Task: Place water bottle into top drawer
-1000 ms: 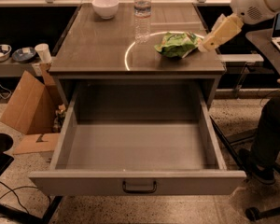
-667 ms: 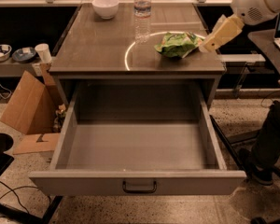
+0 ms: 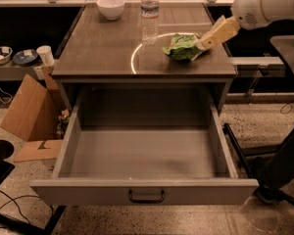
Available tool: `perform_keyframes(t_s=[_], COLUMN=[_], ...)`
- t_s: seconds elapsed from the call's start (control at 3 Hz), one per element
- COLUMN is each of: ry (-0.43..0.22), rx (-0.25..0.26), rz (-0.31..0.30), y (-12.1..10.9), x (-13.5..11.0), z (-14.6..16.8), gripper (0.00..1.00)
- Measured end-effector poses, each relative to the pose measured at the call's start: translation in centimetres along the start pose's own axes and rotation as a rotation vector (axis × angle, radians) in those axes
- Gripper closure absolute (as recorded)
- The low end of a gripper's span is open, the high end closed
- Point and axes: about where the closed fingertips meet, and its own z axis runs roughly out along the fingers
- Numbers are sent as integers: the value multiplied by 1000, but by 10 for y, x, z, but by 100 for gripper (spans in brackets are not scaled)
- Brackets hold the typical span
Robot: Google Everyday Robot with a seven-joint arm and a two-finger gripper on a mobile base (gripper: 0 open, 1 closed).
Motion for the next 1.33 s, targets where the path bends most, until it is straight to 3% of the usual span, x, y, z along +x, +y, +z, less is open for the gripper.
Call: perform_keyframes(t_s=[0.33, 0.67, 1.0, 1.33], ry=[-154, -179, -217, -272], rx=[37, 52, 54, 32], rz=[188, 330, 438, 491], y=[-40, -52, -56, -56], x=[3, 11, 14, 8], z=[77, 124, 159, 186], gripper=[0, 0, 0, 0])
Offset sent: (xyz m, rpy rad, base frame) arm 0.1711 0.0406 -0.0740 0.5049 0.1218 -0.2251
